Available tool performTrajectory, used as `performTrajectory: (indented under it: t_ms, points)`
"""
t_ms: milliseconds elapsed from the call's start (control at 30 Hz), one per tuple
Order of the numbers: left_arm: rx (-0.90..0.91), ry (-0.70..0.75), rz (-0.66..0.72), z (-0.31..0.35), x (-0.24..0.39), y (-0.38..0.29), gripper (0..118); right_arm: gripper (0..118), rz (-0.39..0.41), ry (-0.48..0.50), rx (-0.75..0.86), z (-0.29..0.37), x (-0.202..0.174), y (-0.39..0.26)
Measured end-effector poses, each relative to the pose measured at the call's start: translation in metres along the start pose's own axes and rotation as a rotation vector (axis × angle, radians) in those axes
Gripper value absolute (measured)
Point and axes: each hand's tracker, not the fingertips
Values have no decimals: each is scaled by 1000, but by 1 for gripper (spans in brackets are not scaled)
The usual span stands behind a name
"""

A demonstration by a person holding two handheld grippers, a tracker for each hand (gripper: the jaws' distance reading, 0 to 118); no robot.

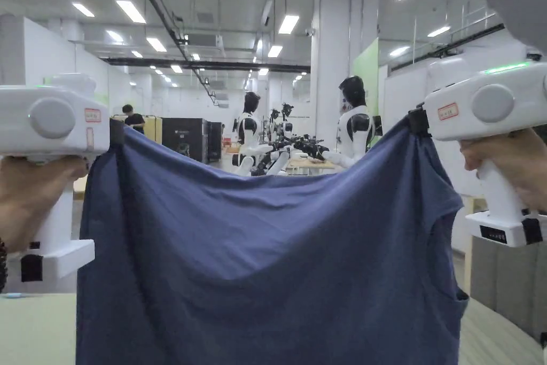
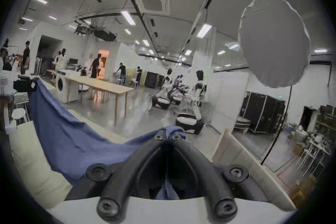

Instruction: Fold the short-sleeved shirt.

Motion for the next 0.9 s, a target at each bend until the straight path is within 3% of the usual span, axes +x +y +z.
performTrajectory:
  t_ms: [133, 233, 500, 700, 900]
  points:
    - [15, 109, -74, -18, 4, 40, 4, 1, -98, -60, 17, -22, 13, 35]
    - [8, 150, -27, -27, 0, 53, 4, 1, -175, -45, 6, -41, 15, 50]
    - [24, 177, 19, -41, -19, 47, 4, 1, -173, -35, 28, -66, 0, 47]
    - [-18, 134, 51, -60, -33, -4, 4, 1, -192, -11, -18, -83, -1, 3]
    - [-179, 113, 76, -94, -39, -112, 4, 1, -217, 21, -84, -112, -18, -94]
